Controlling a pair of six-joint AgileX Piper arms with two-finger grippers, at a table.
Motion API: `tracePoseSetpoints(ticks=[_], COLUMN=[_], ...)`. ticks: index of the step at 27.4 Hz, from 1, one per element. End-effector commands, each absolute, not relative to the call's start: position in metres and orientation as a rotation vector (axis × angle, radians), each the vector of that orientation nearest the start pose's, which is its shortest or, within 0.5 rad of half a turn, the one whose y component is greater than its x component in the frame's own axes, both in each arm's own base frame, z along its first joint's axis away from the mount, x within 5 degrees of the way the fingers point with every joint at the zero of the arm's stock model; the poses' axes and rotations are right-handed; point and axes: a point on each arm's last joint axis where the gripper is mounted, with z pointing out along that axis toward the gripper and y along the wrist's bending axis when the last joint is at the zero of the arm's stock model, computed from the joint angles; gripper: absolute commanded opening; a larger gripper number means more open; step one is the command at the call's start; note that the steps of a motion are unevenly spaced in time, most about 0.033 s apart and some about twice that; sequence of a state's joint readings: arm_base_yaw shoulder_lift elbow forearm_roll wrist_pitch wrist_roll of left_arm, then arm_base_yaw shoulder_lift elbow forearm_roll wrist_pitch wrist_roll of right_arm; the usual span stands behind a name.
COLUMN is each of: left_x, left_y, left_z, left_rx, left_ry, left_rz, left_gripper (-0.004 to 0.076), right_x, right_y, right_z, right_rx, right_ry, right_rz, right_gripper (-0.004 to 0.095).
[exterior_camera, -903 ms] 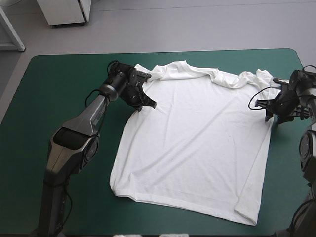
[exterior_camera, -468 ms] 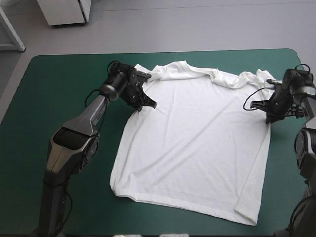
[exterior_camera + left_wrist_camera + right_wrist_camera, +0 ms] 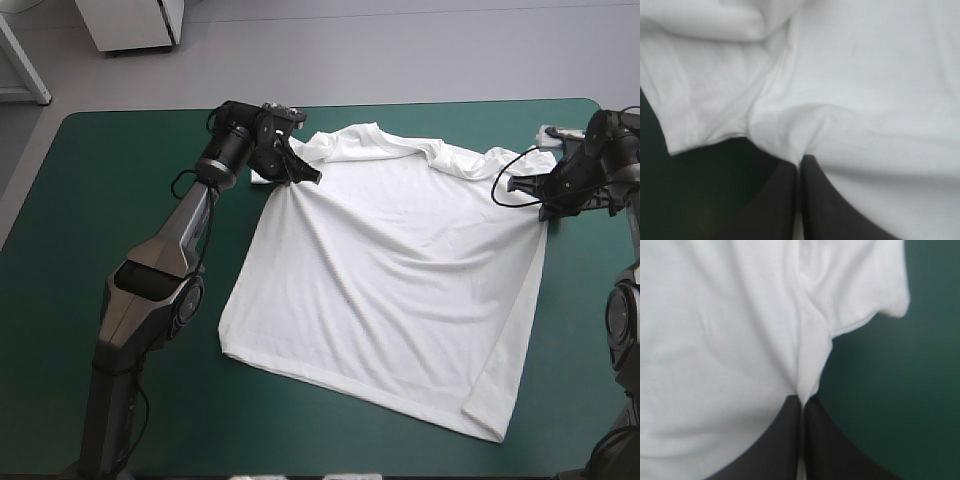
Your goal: Fold the cloth
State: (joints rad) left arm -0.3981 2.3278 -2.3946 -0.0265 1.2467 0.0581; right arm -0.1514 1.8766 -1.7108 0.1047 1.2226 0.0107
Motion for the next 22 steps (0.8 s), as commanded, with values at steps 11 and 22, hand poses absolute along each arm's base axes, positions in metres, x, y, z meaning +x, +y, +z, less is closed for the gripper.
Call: tracePoseSetpoints(ticks=[11,22], left_x=[0.402,0.311], left_y=[-0.169,-0.129], left_z=[0.447,0.550], left_rx=[0.523,0.472], left_ry=[2.232,1.972], left_rz=[-0.175,-0.176], left_gripper=[-0.0009,-0.0009], right_x=[0.338,0.267], right_y=[-0.038,-0.022], right_z=[0.446,0.528], right_rx=[0.180,0.108], right_ry=[2.426,2.147], right_rz=[0.143,0.171], right_gripper=[-0.0017,-0.0017])
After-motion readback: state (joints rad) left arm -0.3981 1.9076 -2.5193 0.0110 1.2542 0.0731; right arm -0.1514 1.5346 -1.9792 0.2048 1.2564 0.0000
